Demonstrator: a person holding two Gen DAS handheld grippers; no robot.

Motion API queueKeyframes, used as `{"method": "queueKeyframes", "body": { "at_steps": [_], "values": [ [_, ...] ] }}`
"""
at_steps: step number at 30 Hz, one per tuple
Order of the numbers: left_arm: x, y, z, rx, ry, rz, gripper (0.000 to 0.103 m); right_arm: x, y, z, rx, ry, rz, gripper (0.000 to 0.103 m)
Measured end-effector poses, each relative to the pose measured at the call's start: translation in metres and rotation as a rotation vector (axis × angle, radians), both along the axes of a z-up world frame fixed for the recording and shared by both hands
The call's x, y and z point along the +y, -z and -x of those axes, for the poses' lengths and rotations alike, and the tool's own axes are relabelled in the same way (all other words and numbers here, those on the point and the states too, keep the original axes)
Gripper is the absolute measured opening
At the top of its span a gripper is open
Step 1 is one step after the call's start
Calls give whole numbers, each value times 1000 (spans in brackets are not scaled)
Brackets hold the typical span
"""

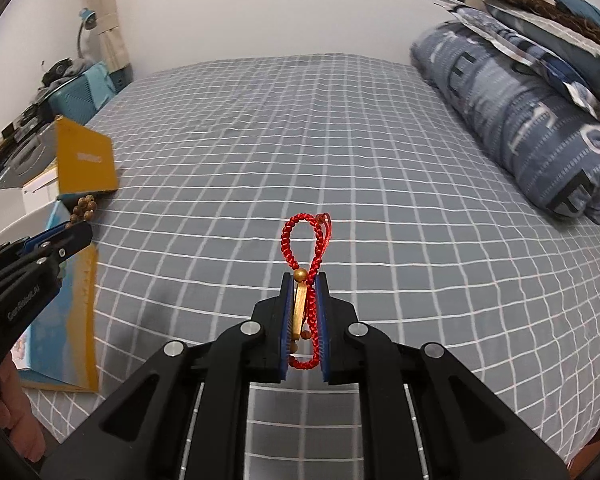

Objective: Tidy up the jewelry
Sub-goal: 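Lift and carry the wooden and red cord bracelets with both tools to the box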

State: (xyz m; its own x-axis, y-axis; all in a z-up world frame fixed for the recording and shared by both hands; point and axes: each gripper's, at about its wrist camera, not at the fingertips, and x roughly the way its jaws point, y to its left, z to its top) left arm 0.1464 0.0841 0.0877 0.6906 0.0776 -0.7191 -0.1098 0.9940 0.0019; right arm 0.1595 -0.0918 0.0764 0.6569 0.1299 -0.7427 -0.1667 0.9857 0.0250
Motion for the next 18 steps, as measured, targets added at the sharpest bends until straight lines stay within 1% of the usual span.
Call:
{"method": "queueKeyframes", "body": {
  "at_steps": [4, 8, 12, 18],
  "values": [
    [18, -10, 12, -18, -34, 4, 19, 24, -4, 4, -1, -35, -7, 10],
    [36, -14, 22, -13, -66, 26, 19, 47, -6, 8, 1, -70, -11, 10],
    [49, -19, 33, -14, -98, 14, 19, 72, -9, 13, -3, -107, -16, 10],
    [79, -33, 56, -39, -146, 9, 19, 104, -16, 21, -15, -153, -33, 10]
  ]
}}
